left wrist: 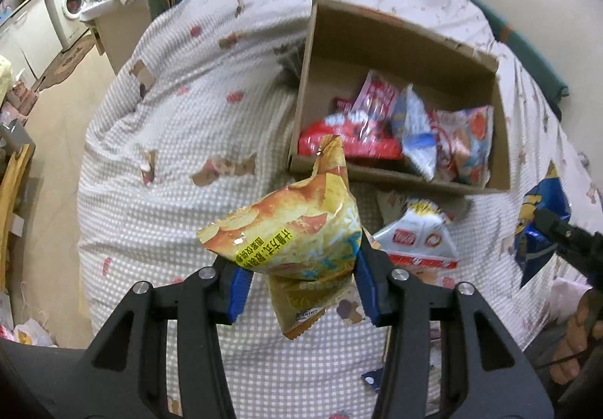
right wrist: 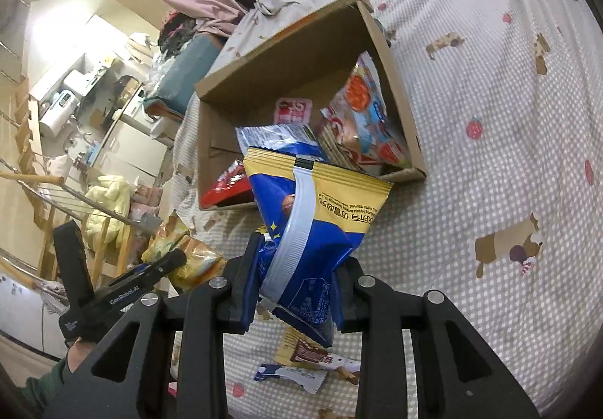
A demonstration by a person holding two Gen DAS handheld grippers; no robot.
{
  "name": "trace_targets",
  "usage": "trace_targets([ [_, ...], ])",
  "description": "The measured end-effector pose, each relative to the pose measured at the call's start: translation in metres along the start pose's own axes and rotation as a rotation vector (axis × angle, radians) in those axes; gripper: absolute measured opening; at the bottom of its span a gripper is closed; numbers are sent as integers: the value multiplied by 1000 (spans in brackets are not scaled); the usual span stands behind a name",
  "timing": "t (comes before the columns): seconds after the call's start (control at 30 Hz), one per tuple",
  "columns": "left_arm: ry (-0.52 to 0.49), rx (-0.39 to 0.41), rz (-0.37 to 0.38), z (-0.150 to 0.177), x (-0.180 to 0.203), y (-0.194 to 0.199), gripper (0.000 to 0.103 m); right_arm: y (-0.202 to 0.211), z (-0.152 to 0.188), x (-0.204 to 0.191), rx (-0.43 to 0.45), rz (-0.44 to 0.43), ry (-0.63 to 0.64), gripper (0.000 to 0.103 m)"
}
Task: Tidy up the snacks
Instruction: 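Carry the yellow bag with the left tool while the right tool carries the blue bag over the box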
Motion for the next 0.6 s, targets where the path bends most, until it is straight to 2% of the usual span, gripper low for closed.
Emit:
trace_targets([
  [0.23,0,65,18,-37,2,29,44,28,-25,-22,110,-46,68,32],
  [0.4,-65,124,-17,-67,15,47,44,36,-55,-35,163,-42,126,32],
  [0.5,-90,147,-41,-85,22,49,44,37,-72,-40,186,-80,127,32],
  [0.6,-120,162,-51,-104,32,48,44,29,-90,-36,191,-44,151,32],
])
Point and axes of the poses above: each gripper's, at about its wrist camera, not at the fingertips, and y roughly against the way its jaws point, x to its right, z to its underside, the point moved 10 cm from there along -y, roughly the way its jaws point, and after that the axes turned 6 degrees about -x, right-handed, at the moved point
